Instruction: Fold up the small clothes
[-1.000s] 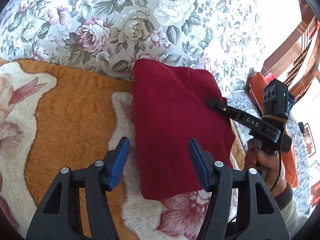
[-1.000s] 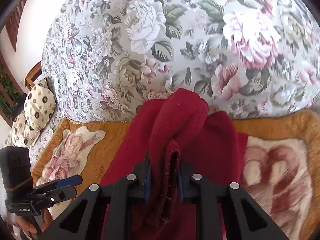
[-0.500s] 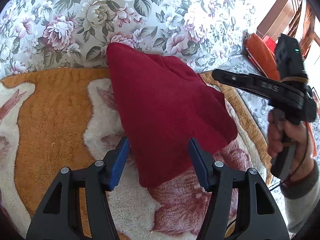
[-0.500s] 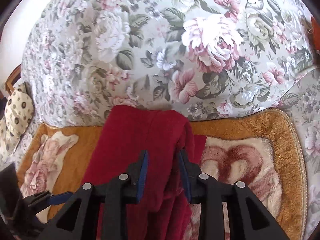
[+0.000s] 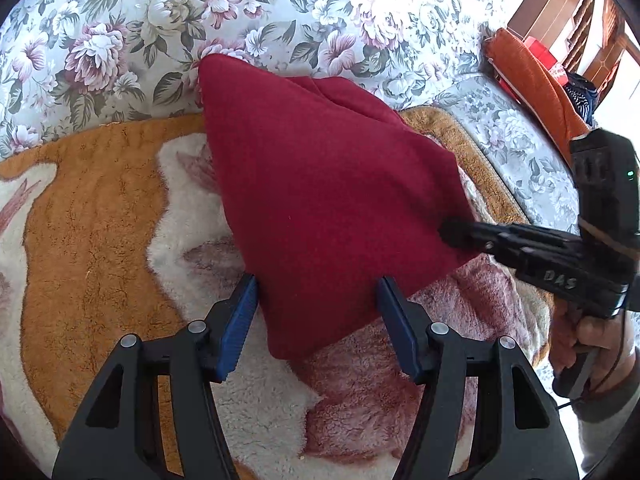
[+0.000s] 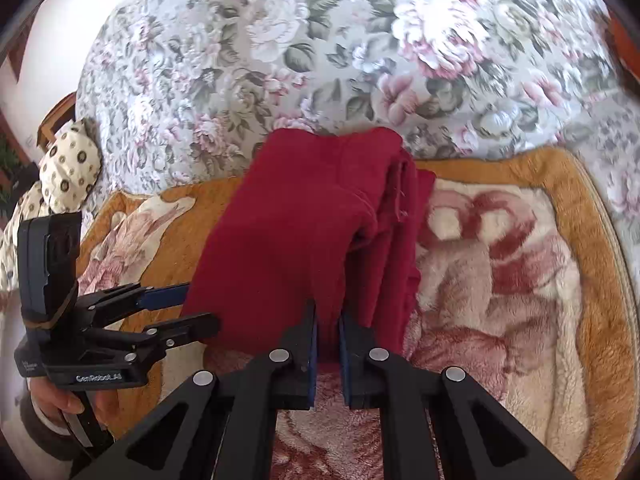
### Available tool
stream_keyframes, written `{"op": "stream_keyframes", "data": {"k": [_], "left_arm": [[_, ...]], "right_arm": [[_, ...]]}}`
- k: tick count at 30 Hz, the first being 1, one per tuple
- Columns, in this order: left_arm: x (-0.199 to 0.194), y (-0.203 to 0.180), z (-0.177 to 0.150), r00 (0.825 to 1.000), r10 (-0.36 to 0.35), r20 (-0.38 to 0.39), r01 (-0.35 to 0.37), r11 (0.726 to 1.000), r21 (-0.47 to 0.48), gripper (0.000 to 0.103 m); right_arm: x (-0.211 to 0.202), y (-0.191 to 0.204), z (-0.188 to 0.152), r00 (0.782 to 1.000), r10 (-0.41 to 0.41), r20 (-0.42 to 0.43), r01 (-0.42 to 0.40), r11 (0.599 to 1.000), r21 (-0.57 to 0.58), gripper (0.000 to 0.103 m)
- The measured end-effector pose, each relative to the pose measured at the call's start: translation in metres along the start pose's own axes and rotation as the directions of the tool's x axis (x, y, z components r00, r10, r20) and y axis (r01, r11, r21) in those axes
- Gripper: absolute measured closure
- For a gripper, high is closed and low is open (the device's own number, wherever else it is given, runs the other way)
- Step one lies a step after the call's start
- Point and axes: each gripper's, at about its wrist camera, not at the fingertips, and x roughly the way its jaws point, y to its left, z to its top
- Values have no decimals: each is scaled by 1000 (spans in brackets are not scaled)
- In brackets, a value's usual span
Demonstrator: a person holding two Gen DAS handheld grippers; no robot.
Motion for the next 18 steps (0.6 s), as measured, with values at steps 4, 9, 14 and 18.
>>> {"op": "stream_keyframes", "data": {"k": [4,9,14,18], "left_arm": [[3,1,0,1000,21,-10,-21,1000,-2,41],[-14,4,5,997,52,61,-51,999,-19,41],[-20,9,12,991,88,98,-81,994,-67,41],[-17,10,17,987,123,107,-115,991,-75,41]], "right_arm": [[13,-4,-4,1000,21,-22,-20,999,33,95],[-26,1,2,999,28,38,-29,998,50,91],[-50,19,19,989,18,150,-20,1000,12,91],[-33,31,35,990,24,141,-22,1000,-16,91]]}}
